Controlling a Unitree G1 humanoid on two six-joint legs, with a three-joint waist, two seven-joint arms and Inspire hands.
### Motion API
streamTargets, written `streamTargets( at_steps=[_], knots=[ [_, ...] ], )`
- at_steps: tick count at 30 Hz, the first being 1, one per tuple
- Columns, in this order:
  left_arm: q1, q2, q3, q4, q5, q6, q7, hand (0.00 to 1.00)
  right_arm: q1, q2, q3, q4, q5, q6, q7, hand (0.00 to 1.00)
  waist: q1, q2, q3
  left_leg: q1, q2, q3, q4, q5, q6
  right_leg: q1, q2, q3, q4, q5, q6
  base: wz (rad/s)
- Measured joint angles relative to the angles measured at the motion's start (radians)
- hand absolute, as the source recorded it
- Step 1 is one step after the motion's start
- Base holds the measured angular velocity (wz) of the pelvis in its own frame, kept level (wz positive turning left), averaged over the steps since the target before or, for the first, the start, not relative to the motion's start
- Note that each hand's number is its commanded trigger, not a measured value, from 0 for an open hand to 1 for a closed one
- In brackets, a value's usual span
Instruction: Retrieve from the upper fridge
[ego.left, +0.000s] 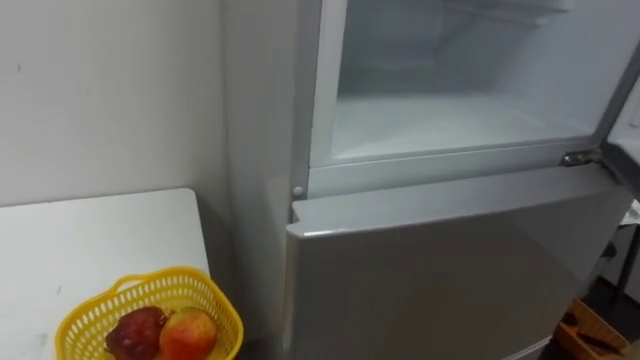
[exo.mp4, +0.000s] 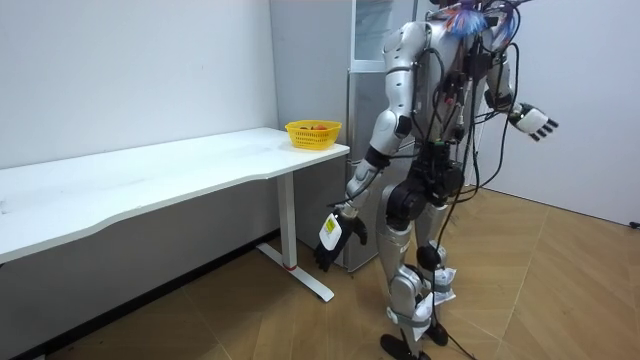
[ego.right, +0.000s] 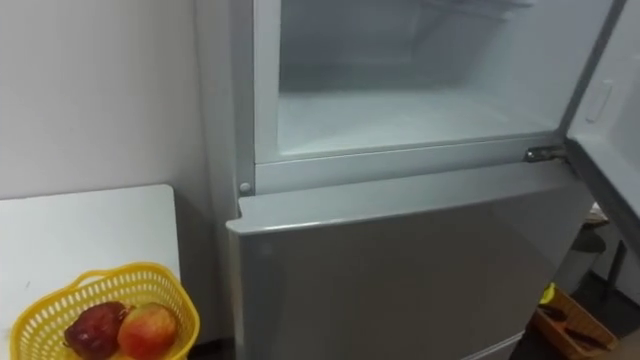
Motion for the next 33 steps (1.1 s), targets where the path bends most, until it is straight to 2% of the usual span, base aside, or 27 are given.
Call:
streamTargets(
  at_steps=[2,6,9,13,16,24,30,33],
  knots=[
    [-0.012,0.0,-0.002,0.0,0.017,-0.001,0.0,0.0,-0.011,-0.021,0.0,-0.032,-0.083,-0.009,-0.02,0.0,0.002,0.001,0.0008,-0.001,0.0,0.0,-0.001,0.0,0.0,-0.006,-0.001,0.0,0.0,0.0,0.0,0.0],
    [-0.015,0.0,-0.005,0.014,0.016,-0.017,-0.003,0.0,-0.021,-0.026,0.001,-0.235,-0.205,-0.011,-0.036,0.0,0.006,0.007,0.0015,0.002,0.0,0.005,-0.001,0.0,0.0,-0.012,0.001,0.002,0.0,0.0,0.0,-0.03],
    [-0.029,0.0,-0.041,0.05,0.016,-0.028,-0.007,0.0,-0.02,-0.031,0.033,-0.336,-0.321,-0.042,-0.035,0.0,0.021,0.021,0.0002,0.001,0.0,0.006,-0.001,0.0,0.0,-0.011,-0.001,0.001,-0.001,0.001,-0.001,0.0],
    [-0.068,-0.004,-0.071,0.11,0.013,-0.043,-0.009,0.0,0.004,-0.031,0.09,-0.449,-0.445,-0.049,-0.022,0.0,0.059,0.033,0.0017,0.006,0.001,0.008,0.0,0.0,0.0,-0.013,-0.003,0.0,0.003,0.001,-0.001,0.0],
    [-0.062,-0.005,-0.071,0.128,0.013,-0.044,-0.008,0.0,0.023,-0.033,0.127,-0.49,-0.455,-0.048,-0.014,0.0,0.079,0.033,0.0021,0.015,0.001,0.009,-0.001,0.001,-0.001,-0.003,-0.005,-0.002,0.003,0.001,-0.001,0.0],
    [-0.042,-0.009,-0.091,0.13,0.016,-0.045,-0.008,0.0,0.022,-0.033,0.181,-0.59,-0.481,-0.052,0.032,0.0,0.101,0.019,0.0027,0.021,0.009,0.002,0.0,0.001,-0.002,0.006,-0.005,-0.004,-0.003,0.004,-0.004,0.02],
    [-0.049,-0.017,-0.113,0.138,0.016,-0.054,-0.01,0.0,0.019,-0.033,0.242,-0.655,-0.481,-0.073,0.102,0.0,0.115,0.01,0.0047,0.022,0.009,0.001,0.001,0.001,-0.002,0.011,-0.005,-0.008,-0.006,0.005,-0.004,0.0],
    [-0.048,-0.017,-0.111,0.136,0.034,-0.054,-0.011,0.0,0.019,-0.033,0.253,-0.682,-0.545,-0.074,0.139,0.0,0.132,0.009,0.006,0.019,0.01,0.0,0.001,0.001,-0.002,0.01,-0.005,-0.013,-0.011,0.006,-0.005,0.0]
  ],
)
